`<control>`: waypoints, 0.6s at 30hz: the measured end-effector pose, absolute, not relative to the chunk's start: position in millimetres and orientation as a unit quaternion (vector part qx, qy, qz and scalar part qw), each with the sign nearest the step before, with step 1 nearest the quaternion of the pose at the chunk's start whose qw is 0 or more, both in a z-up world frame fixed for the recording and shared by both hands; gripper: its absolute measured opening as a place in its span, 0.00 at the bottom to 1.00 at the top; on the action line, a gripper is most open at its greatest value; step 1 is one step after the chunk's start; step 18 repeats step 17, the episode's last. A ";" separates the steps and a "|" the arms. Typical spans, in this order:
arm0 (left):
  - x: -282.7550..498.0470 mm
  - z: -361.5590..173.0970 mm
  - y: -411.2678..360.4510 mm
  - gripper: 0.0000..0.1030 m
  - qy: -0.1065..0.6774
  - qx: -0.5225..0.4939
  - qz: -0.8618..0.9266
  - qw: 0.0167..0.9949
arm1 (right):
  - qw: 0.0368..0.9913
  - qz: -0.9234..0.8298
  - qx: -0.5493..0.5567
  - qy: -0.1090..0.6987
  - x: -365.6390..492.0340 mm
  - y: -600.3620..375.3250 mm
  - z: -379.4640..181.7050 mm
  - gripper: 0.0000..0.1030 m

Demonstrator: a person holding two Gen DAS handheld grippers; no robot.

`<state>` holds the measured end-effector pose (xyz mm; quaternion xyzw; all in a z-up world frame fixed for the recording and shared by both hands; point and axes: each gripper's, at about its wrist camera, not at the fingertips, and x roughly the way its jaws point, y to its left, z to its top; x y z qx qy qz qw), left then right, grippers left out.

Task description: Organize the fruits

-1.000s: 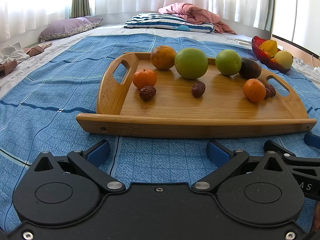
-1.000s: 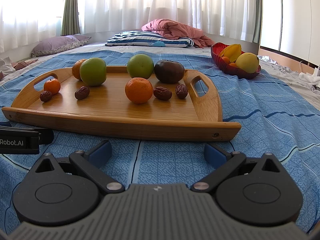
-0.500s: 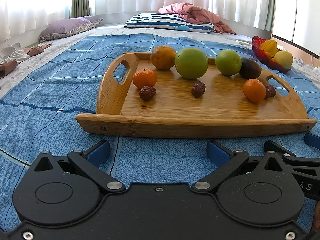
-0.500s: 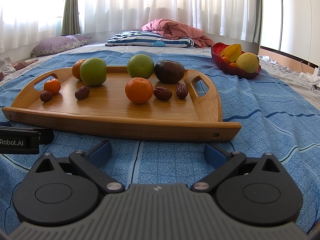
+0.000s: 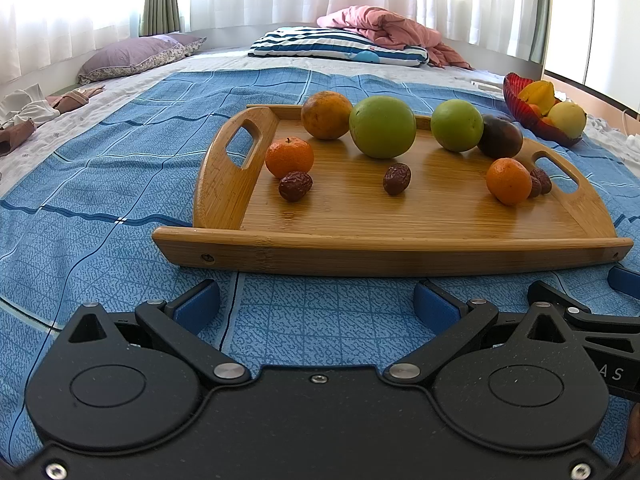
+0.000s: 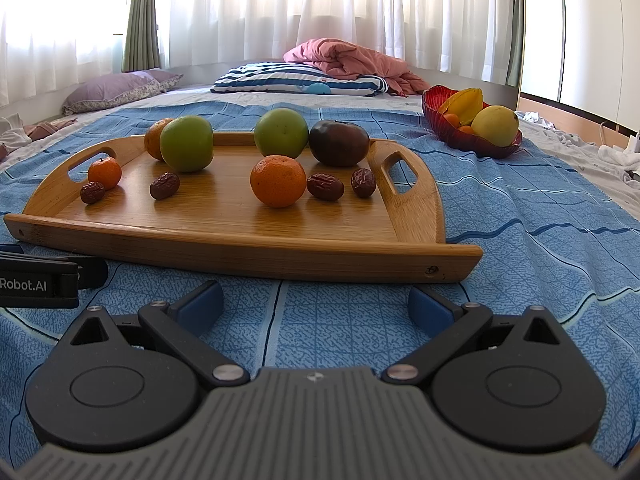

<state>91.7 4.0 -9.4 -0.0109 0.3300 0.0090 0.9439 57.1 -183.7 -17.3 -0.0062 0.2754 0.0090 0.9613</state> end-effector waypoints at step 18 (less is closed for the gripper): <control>92.6 -9.3 3.1 1.00 0.328 -0.011 0.009 0.944 | 0.961 0.009 -0.007 0.275 57.2 -183.4 -17.6 1.00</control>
